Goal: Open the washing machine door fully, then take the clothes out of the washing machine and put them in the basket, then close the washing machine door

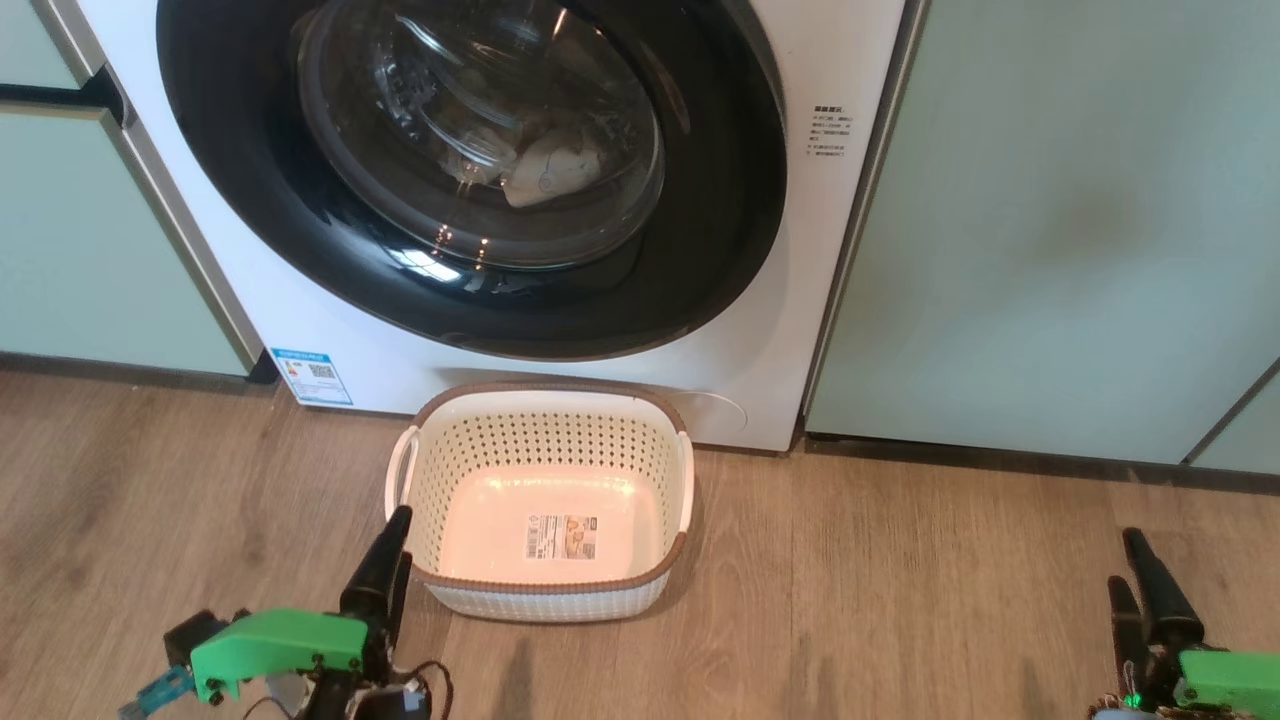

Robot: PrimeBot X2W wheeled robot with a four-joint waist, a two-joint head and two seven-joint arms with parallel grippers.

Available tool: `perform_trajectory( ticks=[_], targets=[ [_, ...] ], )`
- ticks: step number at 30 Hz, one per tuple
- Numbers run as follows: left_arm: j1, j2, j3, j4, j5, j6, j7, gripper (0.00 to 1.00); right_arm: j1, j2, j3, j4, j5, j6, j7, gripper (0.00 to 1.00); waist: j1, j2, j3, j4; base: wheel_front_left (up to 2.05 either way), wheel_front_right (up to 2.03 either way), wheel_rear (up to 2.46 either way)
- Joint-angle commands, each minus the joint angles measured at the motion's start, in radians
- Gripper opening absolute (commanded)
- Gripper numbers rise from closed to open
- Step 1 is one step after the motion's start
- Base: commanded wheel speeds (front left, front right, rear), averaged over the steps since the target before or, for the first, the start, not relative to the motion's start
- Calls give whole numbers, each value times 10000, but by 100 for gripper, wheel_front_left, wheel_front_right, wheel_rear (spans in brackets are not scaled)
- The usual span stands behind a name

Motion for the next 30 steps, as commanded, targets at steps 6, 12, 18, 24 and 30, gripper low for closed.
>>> perform_trajectory(
  ticks=[6,12,18,24,30],
  targets=[
    [-636,262,97,-323,1253,-37,-273,100,-763,-383,216,-158,-1078,1,-280,100,0,0,-15,0,0,0,0],
    [-683,145,274,-464,2865,-42,-451,100,-845,-332,42,-204,-2934,1,-459,100,0,0,-13,-3,0,0,0],
    [-719,67,320,-773,4735,-30,-657,100,-849,-218,-57,-375,-4889,1,-666,100,0,0,13,-10,0,0,0],
    [-745,77,174,-1072,6363,60,-834,100,-883,-182,-33,-469,-6301,1,-844,100,0,0,34,-24,0,0,0],
    [-775,165,-75,-1247,7649,175,-1011,100,-949,-155,14,-534,-7462,1,-1021,100,0,0,56,-34,0,0,0]
  ],
)
